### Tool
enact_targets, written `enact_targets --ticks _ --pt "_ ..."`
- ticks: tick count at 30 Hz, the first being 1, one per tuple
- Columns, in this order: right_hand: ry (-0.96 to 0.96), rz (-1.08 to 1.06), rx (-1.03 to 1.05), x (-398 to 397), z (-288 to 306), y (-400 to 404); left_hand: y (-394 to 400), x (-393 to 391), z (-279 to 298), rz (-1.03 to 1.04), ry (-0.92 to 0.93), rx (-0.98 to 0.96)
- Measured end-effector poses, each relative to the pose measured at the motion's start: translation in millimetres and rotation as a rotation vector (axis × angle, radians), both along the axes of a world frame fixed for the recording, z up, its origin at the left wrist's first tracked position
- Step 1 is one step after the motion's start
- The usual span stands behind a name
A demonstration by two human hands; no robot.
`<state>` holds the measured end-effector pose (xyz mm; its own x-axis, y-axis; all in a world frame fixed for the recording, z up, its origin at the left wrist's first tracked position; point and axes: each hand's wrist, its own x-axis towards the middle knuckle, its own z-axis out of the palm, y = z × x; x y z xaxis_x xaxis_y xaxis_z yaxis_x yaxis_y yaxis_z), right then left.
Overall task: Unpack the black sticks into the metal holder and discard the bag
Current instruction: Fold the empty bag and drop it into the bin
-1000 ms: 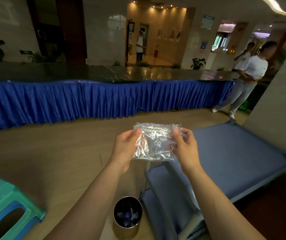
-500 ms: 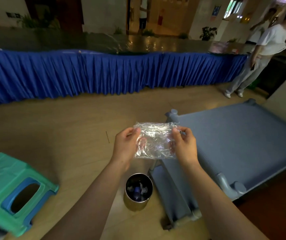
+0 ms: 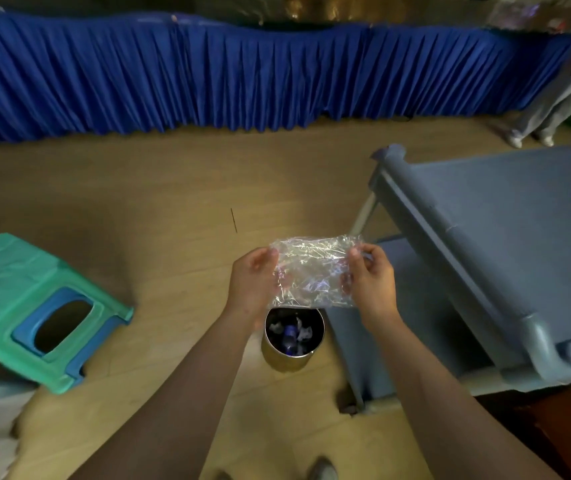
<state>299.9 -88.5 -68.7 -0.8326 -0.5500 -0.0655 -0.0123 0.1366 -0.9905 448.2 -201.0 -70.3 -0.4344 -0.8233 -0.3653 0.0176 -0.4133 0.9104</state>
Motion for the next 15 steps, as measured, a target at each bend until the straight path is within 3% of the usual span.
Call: enact_targets --ticks 15 --pt "0.049 -0.028 0.146 -47.6 -272.6 -16.2 -12.4 -44.7 -279.3 0.128 -0.037 0.205"
